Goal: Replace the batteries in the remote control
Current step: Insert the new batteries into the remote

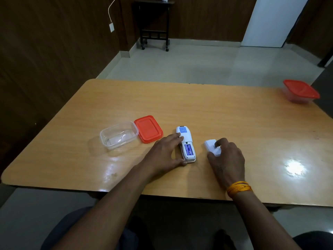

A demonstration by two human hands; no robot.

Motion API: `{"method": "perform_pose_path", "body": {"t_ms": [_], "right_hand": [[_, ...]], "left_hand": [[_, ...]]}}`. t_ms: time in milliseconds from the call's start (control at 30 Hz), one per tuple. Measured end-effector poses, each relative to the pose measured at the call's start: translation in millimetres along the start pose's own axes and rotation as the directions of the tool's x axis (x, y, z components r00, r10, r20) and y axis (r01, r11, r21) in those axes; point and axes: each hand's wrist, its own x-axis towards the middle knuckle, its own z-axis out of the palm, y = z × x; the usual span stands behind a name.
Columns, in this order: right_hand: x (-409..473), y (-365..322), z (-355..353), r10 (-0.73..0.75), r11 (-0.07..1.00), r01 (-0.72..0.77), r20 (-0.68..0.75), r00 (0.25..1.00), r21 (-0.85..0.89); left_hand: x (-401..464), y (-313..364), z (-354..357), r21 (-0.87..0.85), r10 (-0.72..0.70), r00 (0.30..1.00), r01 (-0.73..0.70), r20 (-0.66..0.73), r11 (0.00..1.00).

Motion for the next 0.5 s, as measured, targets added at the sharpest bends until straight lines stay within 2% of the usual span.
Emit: {"method": "perform_pose_path", "body": {"t_ms": [133, 233, 500], "right_hand": [[-7.2, -20.4, -2.4, -0.043, 0.993, 0.046, -0.026, 0.999, 0.105], [-18.6, -35.9, 1.1, -0.122, 0.983, 0.117, 0.03, 0.992, 0.141], [-25.6, -57.4, 11.0, -0.116, 0.992, 0.11, 0.118, 0.986, 0.056]], "left_hand": [[4.8, -5.0, -3.0, 0.026, 0.026, 0.998, -0.027, 0.054, 0.999], [6.8, -7.9, -4.1, 0.033, 0.039, 0.996, -0.042, 0.083, 0.999], [6.6, -11.8, -7.2, 0.054, 0.059, 0.99, -0.067, 0.131, 0.996]]}}
